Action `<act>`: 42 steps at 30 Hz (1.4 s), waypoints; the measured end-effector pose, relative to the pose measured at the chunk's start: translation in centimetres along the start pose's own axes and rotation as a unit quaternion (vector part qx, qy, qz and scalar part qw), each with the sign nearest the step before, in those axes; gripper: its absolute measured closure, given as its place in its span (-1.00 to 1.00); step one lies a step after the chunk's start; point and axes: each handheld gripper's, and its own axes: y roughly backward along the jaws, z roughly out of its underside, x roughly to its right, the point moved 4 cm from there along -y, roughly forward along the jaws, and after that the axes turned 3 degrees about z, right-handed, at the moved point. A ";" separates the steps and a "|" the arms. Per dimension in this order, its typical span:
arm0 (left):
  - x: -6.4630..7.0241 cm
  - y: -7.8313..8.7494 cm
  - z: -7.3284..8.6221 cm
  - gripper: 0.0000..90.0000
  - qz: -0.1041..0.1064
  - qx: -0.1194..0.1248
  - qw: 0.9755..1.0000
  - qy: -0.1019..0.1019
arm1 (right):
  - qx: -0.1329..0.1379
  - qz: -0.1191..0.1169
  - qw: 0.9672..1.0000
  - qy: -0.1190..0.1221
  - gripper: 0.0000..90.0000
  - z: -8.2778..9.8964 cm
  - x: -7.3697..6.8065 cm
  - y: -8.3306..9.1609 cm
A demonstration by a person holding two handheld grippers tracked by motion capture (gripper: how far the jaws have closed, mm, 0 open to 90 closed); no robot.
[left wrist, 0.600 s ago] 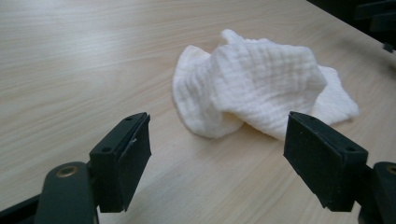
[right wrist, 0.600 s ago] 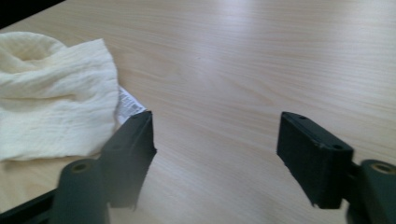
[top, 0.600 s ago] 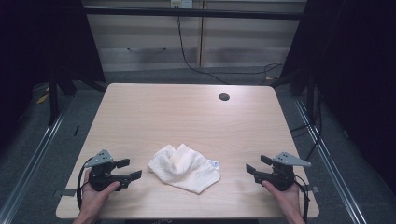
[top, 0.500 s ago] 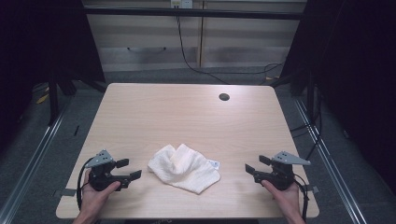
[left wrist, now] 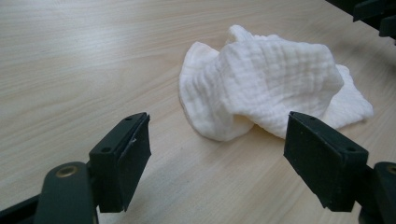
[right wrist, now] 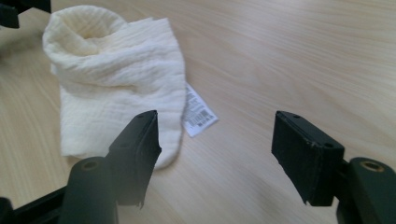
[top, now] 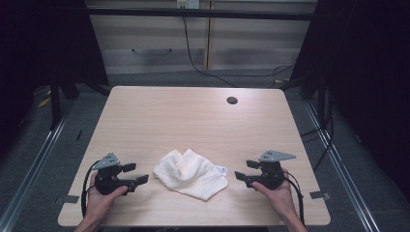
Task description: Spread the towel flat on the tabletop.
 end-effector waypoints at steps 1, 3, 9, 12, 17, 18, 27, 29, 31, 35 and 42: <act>0.0 0.0 0.0 -0.51 0.000 0.000 1.000 0.000 | -0.004 -0.006 1.000 0.005 -0.29 -0.2 -0.3 -0.4; 0.1 0.1 -0.1 -0.51 0.001 0.003 1.000 -0.002 | -0.007 -0.008 1.000 0.011 -0.29 -0.5 -0.7 -0.7; 0.3 0.6 -0.2 -0.51 0.004 0.012 1.000 -0.007 | -0.016 -0.054 0.998 0.039 -0.20 -3.2 -3.3 -3.1; 0.3 0.6 -0.2 -0.51 0.005 0.011 1.000 -0.007 | -0.023 -0.080 0.996 0.045 -0.14 -4.1 -4.5 -4.2; 0.3 0.3 -0.1 -0.52 0.005 0.003 1.000 -0.006 | -0.038 -0.113 0.991 0.058 0.05 -5.9 -5.6 -6.4; 0.3 0.3 -0.1 -0.52 0.005 0.003 1.000 -0.006 | -0.044 -0.123 0.990 0.062 0.06 -6.2 -5.7 -7.0; 0.3 0.5 -0.2 -0.52 0.009 0.006 1.000 -0.010 | -0.086 -0.135 0.983 0.085 0.02 -6.6 -6.9 -11.1; 0.3 0.5 -0.2 -0.52 0.008 0.006 1.000 -0.009 | -0.104 -0.133 0.982 0.085 0.02 -6.0 -6.8 -11.8; 0.3 0.5 -0.1 -0.48 0.013 0.000 1.000 -0.010 | -0.117 -0.125 0.981 0.095 0.07 -5.3 -6.7 -12.5; 0.4 0.3 -0.1 -0.46 0.015 -0.003 1.000 -0.011 | -0.117 -0.111 0.981 0.104 0.28 -4.5 -6.5 -12.9; 0.7 0.0 -0.3 -0.50 0.016 -0.003 1.000 -0.010 | -0.118 -0.101 0.981 0.118 0.88 -4.0 -6.5 -12.3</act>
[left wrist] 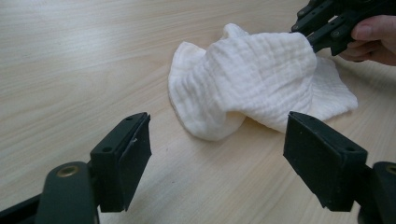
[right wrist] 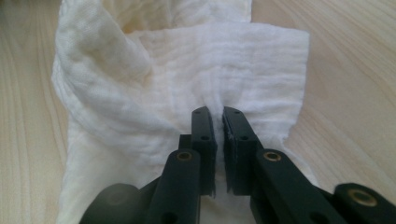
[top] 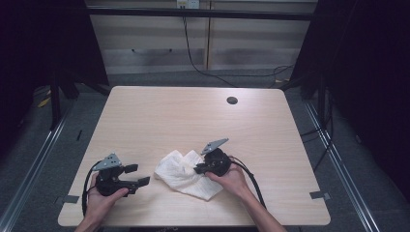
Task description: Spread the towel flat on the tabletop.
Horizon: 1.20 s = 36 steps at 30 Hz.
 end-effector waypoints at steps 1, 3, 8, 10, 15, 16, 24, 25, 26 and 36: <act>0.0 -0.1 0.0 -0.50 0.001 0.000 1.000 0.000 | -0.002 0.000 1.000 -0.004 0.89 0.1 0.1 0.1; -0.1 -0.1 0.1 -0.57 0.003 -0.003 1.000 0.004 | -0.009 0.002 1.000 -0.012 0.90 0.2 0.4 0.4; -0.3 -0.2 0.1 -0.54 0.004 -0.011 1.000 0.005 | -0.015 0.018 0.999 -0.024 0.90 1.4 2.0 2.0; -0.1 -0.4 -0.1 -0.52 0.003 -0.013 1.000 0.004 | -0.015 0.022 0.999 -0.031 0.90 2.0 2.5 2.6; 0.4 -0.9 -1.4 -0.47 0.001 -0.009 1.000 -0.010 | -0.023 0.026 0.999 -0.032 0.89 3.1 3.4 3.8; 0.5 -1.1 -1.8 -0.46 -0.001 -0.007 1.000 -0.013 | -0.025 0.027 0.999 -0.032 0.89 3.2 3.6 3.9; 0.7 -2.9 -4.0 -0.26 0.003 0.007 1.000 -0.012 | -0.036 0.031 0.998 -0.031 0.87 4.0 4.1 5.0; 0.8 -3.2 -4.3 -0.26 0.007 0.007 1.000 -0.015 | -0.036 0.030 0.999 -0.028 0.87 4.2 3.9 5.1; 1.0 -3.6 -4.6 -0.24 0.011 0.007 1.000 -0.019 | -0.032 0.025 0.999 -0.025 0.87 4.4 3.7 5.2; 0.7 -7.1 -6.2 -0.13 0.020 -0.009 0.999 -0.024 | -0.002 -0.013 1.000 0.000 0.87 4.5 1.4 4.4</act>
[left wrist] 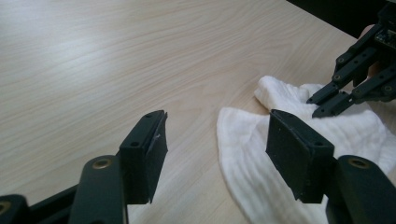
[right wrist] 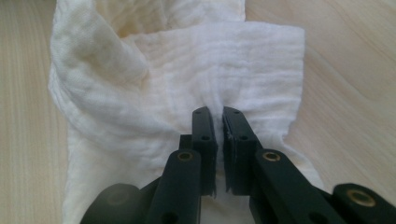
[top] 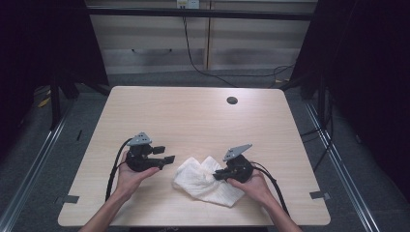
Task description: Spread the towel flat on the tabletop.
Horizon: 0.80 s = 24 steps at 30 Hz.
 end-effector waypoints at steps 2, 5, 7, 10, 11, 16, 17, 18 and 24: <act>-0.3 -0.7 0.1 -0.09 0.002 -0.006 1.000 0.001 | -0.002 -0.001 1.000 -0.004 0.86 -0.1 -0.2 -0.1; -0.9 -2.1 0.4 0.19 0.004 -0.019 1.000 -0.001 | 0.003 -0.007 1.000 -0.003 0.77 -0.6 -0.5 -0.7; -1.0 -2.4 0.5 0.19 0.007 -0.019 1.000 0.004 | 0.004 -0.008 1.000 -0.001 0.74 -0.7 -0.6 -0.8; -1.3 -3.1 0.7 0.19 0.011 -0.028 1.000 0.005 | 0.008 -0.007 1.000 0.005 0.66 -1.0 -0.8 -1.1; -1.5 -3.5 0.8 0.19 0.012 -0.030 0.999 0.009 | 0.014 -0.009 1.000 0.005 0.59 -1.1 -0.9 -1.2; -0.8 -4.4 0.7 0.17 0.019 -0.030 0.999 0.010 | 0.031 -0.008 0.999 0.002 0.42 -1.2 -0.9 -0.5; -0.3 -4.9 0.7 0.18 0.015 -0.039 0.999 -0.009 | 0.046 -0.002 0.999 -0.006 0.38 -1.3 -0.9 0.4; -0.3 -4.9 0.7 0.20 0.015 -0.039 0.999 -0.009 | 0.053 0.002 0.999 -0.006 0.37 -1.2 -0.8 0.8; -0.3 -6.0 1.2 0.20 0.011 -0.065 0.997 -0.025 | 0.073 0.017 0.997 -0.030 0.33 -0.5 0.2 2.5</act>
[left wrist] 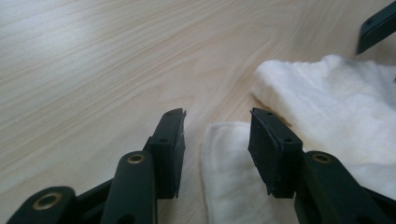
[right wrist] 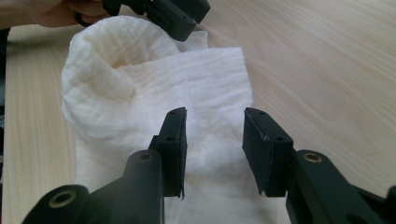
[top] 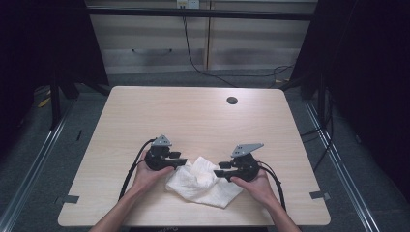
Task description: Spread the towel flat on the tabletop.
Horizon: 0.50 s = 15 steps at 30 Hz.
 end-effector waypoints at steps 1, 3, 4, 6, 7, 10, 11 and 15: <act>-0.2 0.0 0.1 0.18 0.000 0.000 1.000 0.003 | 0.000 0.000 1.000 0.000 0.33 0.0 0.0 0.0; -0.3 -0.4 0.3 0.18 -0.002 -0.006 1.000 0.005 | 0.001 0.015 1.000 -0.007 0.22 0.1 0.4 0.5; -0.3 -0.5 0.4 0.19 0.007 -0.006 1.000 0.008 | 0.002 0.015 1.000 -0.011 0.22 0.2 0.6 0.5; -0.1 -0.6 0.3 0.20 0.008 -0.005 1.000 0.005 | 0.003 0.016 1.000 -0.013 0.21 0.2 0.8 0.6; 0.1 -0.7 0.3 0.20 0.003 -0.007 1.000 -0.001 | 0.004 0.018 1.000 -0.018 0.21 0.2 0.9 0.7; 0.4 -0.8 0.3 0.31 0.003 -0.010 1.000 -0.009 | 0.008 0.020 0.999 -0.023 0.18 0.2 1.1 0.9; 0.5 -0.9 0.4 0.36 0.004 -0.010 1.000 -0.016 | 0.007 0.020 1.000 -0.023 0.18 0.2 1.2 0.9; 1.0 -0.9 0.6 0.83 0.003 -0.017 0.999 -0.033 | 0.001 0.019 1.000 -0.024 0.14 0.4 1.2 0.7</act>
